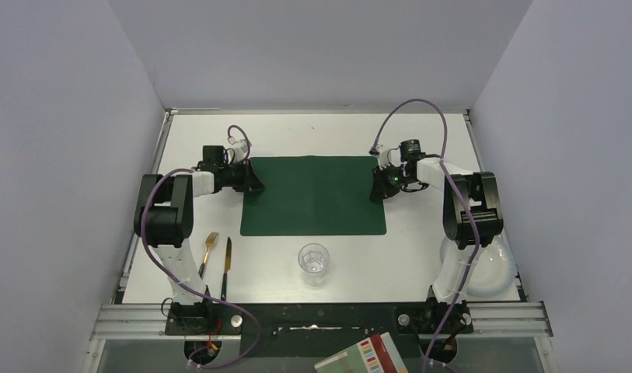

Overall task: Set the dinner table for one person
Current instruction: Move the napkin to the center of the board.

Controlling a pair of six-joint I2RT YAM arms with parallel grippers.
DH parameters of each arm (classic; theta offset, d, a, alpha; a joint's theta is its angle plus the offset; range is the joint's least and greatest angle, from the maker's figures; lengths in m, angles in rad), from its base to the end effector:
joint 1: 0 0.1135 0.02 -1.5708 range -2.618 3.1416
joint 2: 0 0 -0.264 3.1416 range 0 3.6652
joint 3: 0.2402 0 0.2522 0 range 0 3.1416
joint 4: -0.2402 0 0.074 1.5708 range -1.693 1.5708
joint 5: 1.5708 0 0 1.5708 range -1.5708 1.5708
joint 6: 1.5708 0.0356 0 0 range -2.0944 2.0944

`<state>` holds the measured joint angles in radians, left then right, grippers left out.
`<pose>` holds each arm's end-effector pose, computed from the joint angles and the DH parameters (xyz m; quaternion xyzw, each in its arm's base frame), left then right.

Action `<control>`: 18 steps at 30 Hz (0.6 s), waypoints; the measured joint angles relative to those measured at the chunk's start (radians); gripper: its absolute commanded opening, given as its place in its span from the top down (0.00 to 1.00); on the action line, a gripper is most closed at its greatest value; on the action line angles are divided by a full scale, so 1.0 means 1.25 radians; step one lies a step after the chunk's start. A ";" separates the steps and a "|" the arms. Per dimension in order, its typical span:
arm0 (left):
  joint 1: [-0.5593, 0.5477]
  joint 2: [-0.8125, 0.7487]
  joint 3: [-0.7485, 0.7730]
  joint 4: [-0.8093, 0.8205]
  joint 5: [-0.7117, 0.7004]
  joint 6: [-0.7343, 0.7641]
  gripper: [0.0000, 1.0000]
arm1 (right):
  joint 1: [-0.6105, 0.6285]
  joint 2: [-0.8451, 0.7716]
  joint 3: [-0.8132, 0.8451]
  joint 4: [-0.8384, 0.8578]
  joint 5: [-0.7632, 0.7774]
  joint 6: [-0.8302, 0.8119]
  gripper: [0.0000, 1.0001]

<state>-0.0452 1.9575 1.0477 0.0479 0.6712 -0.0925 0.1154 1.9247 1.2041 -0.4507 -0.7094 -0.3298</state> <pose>0.3822 -0.0395 0.1241 0.0933 0.8880 -0.3307 0.3057 0.3693 0.0661 0.1515 -0.2701 0.8812 0.3185 0.2214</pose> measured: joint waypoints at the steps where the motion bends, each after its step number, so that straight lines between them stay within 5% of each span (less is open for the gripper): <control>1: 0.001 -0.001 -0.001 0.000 0.000 0.000 1.00 | -0.003 0.000 0.000 -0.006 -0.004 -0.001 1.00; 12: 0.003 -0.018 -0.023 -0.004 0.003 0.011 1.00 | -0.046 -0.001 -0.005 -0.029 -0.028 -0.006 1.00; 18: 0.003 -0.021 -0.010 -0.045 0.018 0.030 0.69 | -0.046 -0.002 -0.005 -0.040 -0.033 -0.018 1.00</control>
<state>-0.0410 1.9316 1.0355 -0.0082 0.6937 -0.0547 0.0574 1.9224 1.1980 -0.5007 -0.7502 -0.3519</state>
